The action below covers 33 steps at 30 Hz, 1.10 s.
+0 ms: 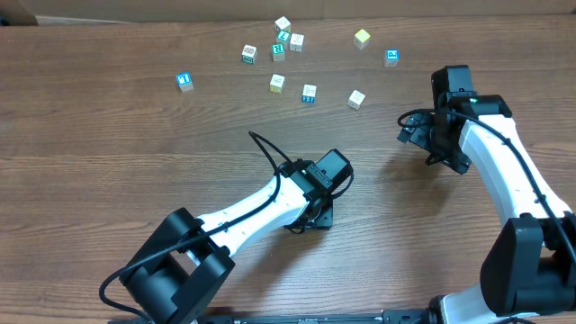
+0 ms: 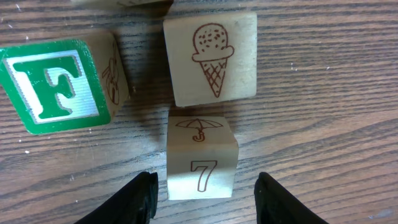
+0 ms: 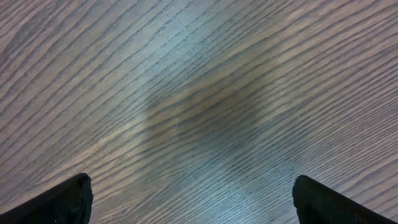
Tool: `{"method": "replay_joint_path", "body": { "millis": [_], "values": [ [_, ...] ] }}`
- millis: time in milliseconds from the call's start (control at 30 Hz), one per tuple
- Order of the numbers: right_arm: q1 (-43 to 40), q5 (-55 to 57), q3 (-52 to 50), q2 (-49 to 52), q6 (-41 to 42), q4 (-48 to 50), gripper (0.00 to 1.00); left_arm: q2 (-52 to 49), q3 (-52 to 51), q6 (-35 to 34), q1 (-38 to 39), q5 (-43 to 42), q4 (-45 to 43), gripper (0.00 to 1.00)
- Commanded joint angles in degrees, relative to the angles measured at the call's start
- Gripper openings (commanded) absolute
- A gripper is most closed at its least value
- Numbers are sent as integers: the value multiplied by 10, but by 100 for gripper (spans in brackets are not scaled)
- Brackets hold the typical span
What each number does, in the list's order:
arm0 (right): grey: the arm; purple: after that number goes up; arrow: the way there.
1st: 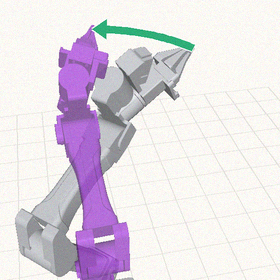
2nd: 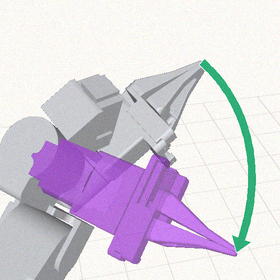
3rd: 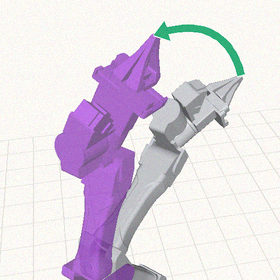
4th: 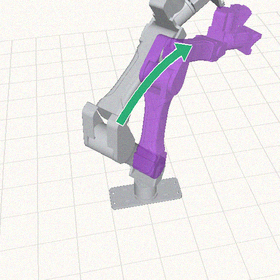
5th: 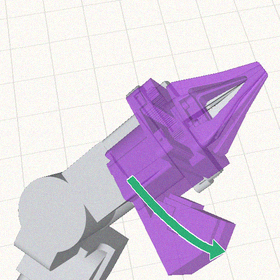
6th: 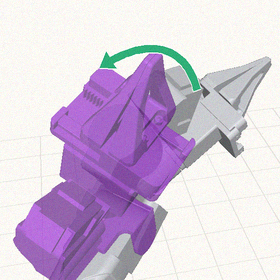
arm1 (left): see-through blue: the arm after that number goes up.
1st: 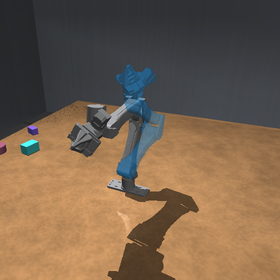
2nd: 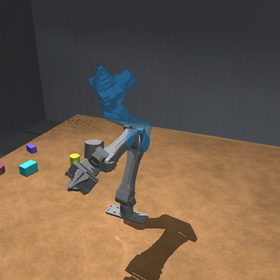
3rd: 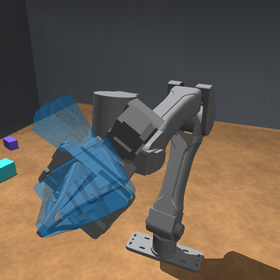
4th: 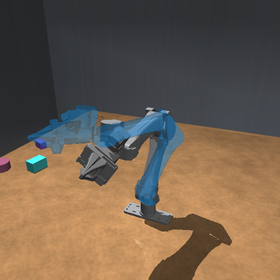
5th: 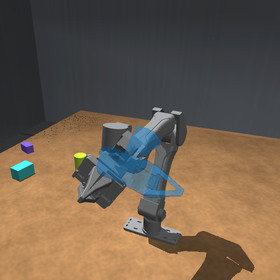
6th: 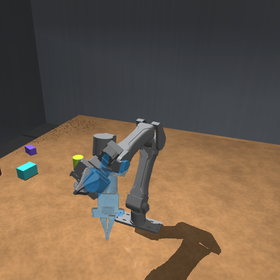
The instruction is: Form a circle
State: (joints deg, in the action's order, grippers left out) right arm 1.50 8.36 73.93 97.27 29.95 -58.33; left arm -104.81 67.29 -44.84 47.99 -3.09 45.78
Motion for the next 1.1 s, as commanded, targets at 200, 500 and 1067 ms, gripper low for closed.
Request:
{"method": "replay_joint_path", "body": {
  "millis": [200,500,1067],
  "values": [
    [-2,6,7,-10,0,2,100,-9,-2,-4,0,13,-1,49],
    [-2,6,7,-10,0,2,100,-9,-2,-6,0,14,0,51],
    [-2,6,7,-10,0,2,100,-9,-5,-13,0,17,-4,43]
  ]
}}
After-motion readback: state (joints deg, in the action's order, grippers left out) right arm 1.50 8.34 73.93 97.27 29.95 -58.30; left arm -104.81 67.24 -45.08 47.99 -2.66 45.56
